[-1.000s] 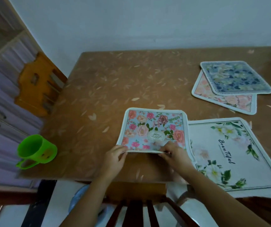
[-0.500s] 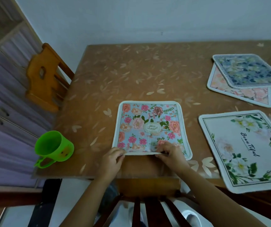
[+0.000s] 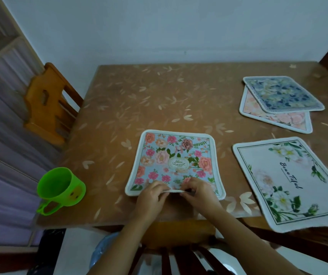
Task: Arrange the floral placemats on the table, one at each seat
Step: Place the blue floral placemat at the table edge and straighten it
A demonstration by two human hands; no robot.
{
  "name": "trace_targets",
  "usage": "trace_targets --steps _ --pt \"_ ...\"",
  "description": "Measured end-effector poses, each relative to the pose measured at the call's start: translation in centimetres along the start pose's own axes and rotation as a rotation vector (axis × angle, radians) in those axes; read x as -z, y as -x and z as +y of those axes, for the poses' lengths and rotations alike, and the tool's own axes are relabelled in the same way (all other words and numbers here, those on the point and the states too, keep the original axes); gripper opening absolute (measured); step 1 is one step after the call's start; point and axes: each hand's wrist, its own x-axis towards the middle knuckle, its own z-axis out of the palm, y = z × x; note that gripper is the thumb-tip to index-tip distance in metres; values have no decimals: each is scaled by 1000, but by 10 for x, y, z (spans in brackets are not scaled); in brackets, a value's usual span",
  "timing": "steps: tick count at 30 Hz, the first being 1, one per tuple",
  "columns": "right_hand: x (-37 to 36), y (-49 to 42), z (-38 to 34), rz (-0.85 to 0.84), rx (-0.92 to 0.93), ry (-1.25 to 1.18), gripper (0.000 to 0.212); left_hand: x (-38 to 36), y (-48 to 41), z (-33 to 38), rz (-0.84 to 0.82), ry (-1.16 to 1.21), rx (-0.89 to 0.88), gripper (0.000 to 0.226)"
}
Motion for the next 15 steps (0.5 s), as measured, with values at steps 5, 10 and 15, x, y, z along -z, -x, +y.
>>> trace_targets --steps 5,10,15 --pt "24 10 16 -50 -37 58 13 4 1 -8 7 92 68 9" --pt "39 14 27 3 -92 -45 9 14 -1 -19 43 99 113 12" --pt "30 13 22 1 -97 -84 9 26 -1 -33 60 64 216 15"
